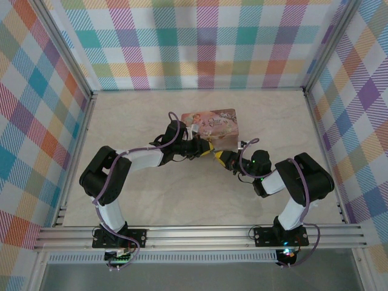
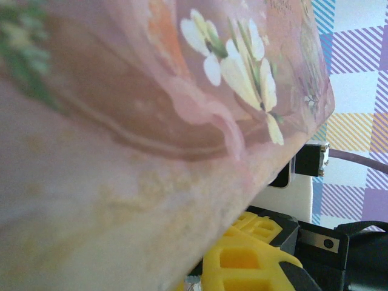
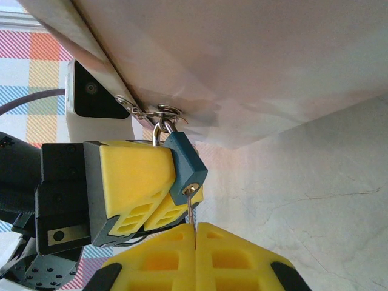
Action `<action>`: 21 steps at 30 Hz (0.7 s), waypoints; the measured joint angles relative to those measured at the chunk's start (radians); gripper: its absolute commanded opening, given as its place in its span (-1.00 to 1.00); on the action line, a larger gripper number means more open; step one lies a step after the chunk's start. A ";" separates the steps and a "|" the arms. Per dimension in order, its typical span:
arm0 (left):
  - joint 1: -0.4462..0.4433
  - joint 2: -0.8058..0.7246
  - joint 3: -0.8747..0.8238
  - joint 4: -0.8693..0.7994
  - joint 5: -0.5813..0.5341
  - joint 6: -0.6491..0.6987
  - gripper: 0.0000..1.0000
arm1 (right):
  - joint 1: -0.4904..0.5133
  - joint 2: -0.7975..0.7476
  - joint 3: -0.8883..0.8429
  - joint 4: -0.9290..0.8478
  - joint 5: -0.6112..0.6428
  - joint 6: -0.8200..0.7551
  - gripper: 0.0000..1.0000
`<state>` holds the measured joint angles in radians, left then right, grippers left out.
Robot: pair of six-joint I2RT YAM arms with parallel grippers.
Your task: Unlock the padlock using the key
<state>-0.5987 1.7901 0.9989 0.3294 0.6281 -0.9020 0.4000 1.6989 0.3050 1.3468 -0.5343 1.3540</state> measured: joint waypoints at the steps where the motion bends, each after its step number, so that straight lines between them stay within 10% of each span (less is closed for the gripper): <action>1: 0.000 0.000 0.000 0.000 0.000 0.000 -0.85 | 0.000 0.000 0.000 0.000 0.001 0.000 -1.00; 21: 0.013 0.000 -0.026 0.108 -0.003 -0.048 -0.89 | 0.014 0.020 0.037 0.012 0.063 0.154 -1.00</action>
<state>-0.5858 1.7901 0.9726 0.4370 0.6254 -0.9504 0.4141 1.7187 0.3416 1.3590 -0.4717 1.5082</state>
